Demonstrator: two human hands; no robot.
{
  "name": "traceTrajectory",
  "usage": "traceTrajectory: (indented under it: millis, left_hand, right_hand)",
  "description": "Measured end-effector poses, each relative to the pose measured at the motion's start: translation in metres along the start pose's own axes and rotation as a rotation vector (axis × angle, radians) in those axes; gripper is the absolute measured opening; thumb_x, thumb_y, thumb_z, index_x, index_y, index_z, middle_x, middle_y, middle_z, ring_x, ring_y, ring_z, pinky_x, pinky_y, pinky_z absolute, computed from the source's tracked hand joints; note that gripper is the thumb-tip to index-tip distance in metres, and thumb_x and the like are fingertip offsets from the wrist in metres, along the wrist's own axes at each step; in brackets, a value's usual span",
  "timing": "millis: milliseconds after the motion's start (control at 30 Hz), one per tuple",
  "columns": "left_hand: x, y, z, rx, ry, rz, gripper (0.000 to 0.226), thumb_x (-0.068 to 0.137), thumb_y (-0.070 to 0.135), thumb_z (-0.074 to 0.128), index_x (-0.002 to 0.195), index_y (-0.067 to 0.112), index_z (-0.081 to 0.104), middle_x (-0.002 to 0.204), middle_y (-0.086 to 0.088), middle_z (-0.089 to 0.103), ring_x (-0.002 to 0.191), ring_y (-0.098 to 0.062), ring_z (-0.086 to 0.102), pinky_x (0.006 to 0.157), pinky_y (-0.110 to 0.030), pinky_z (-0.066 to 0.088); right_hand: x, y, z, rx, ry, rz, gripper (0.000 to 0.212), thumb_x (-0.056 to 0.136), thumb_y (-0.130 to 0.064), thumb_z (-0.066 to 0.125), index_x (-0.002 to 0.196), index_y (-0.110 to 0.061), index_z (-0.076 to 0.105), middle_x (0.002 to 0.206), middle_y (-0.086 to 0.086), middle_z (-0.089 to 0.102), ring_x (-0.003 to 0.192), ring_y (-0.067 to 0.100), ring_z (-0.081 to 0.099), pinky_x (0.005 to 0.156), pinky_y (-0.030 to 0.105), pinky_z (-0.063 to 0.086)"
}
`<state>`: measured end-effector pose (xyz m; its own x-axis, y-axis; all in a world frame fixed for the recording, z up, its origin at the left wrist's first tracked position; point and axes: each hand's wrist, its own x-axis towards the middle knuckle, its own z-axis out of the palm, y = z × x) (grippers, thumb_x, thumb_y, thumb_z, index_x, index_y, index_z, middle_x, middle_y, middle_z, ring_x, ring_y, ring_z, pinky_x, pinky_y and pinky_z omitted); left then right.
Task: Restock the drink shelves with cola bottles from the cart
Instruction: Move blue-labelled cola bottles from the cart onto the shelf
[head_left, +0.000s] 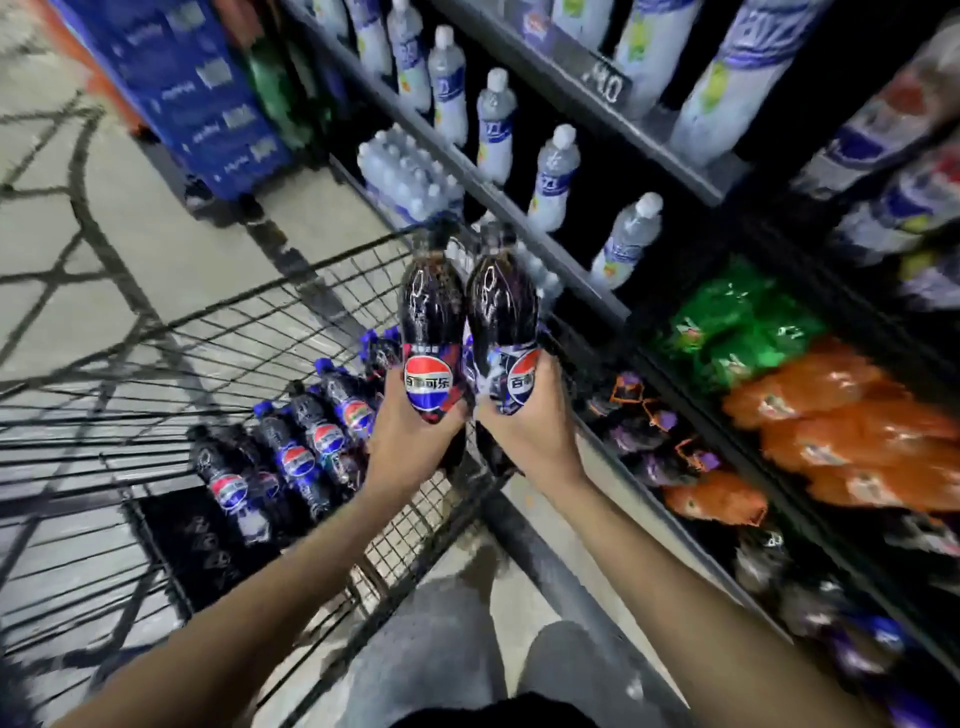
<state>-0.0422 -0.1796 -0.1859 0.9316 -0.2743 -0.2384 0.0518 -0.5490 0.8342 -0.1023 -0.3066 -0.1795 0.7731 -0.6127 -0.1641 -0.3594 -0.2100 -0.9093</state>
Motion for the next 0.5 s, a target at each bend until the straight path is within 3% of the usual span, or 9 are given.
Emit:
traceTrajectory:
  millis: [100,200,333,433,500]
  left_hand:
    - [-0.037,0.031,0.033,-0.003,-0.051,0.16,0.05,0.078,0.03,0.076,0.113,0.028,0.042,0.094,0.026,0.047,0.083,0.029,0.045,0.069,0.002,0.035]
    - [-0.09,0.056,0.067,-0.015,-0.153,0.263,0.046,0.079,0.029,0.076,0.112,0.023,0.045,0.091,0.025,0.049,0.081,0.028,0.048,0.065,0.005,0.034]
    - [-0.168,0.083,0.117,-0.035,-0.367,0.303,0.043,0.08,0.031,0.073,0.113,0.021,0.045,0.095,0.009,0.061,0.083,0.006,0.058,0.067,-0.01,0.045]
    - [-0.232,0.102,0.157,-0.031,-0.483,0.385,0.045,0.081,0.027,0.073,0.113,0.024,0.042,0.092,0.017,0.057,0.077,0.013,0.056,0.06,-0.003,0.041]
    - [-0.275,0.116,0.183,-0.055,-0.563,0.435,0.044,0.082,0.023,0.073,0.113,0.022,0.042,0.091,0.017,0.056,0.073,0.019,0.054,0.06,0.0,0.039]
  right_hand:
    - [-0.037,0.007,-0.055,0.046,0.147,-0.015,0.051,0.065,-0.039,0.063,0.11,-0.02,0.048,0.103,-0.001,0.055,0.093,0.011,0.057,0.075,0.016,0.041]
    - [-0.086,0.022,-0.114,0.06,0.26,-0.015,0.053,0.066,-0.04,0.062,0.112,-0.018,0.049,0.105,0.002,0.055,0.096,0.014,0.058,0.081,0.024,0.045]
    - [-0.164,0.048,-0.193,0.043,0.445,-0.004,0.049,0.067,-0.04,0.066,0.108,-0.022,0.047,0.098,-0.008,0.051,0.087,-0.001,0.05,0.075,0.018,0.039]
    - [-0.223,0.068,-0.249,0.033,0.58,0.015,0.045,0.067,-0.037,0.069,0.105,-0.023,0.05,0.101,-0.004,0.055,0.09,0.003,0.054,0.077,0.015,0.04]
    - [-0.263,0.078,-0.285,0.019,0.678,0.024,0.044,0.062,-0.041,0.066,0.1,-0.031,0.046,0.096,-0.008,0.055,0.083,-0.009,0.053,0.072,0.004,0.037]
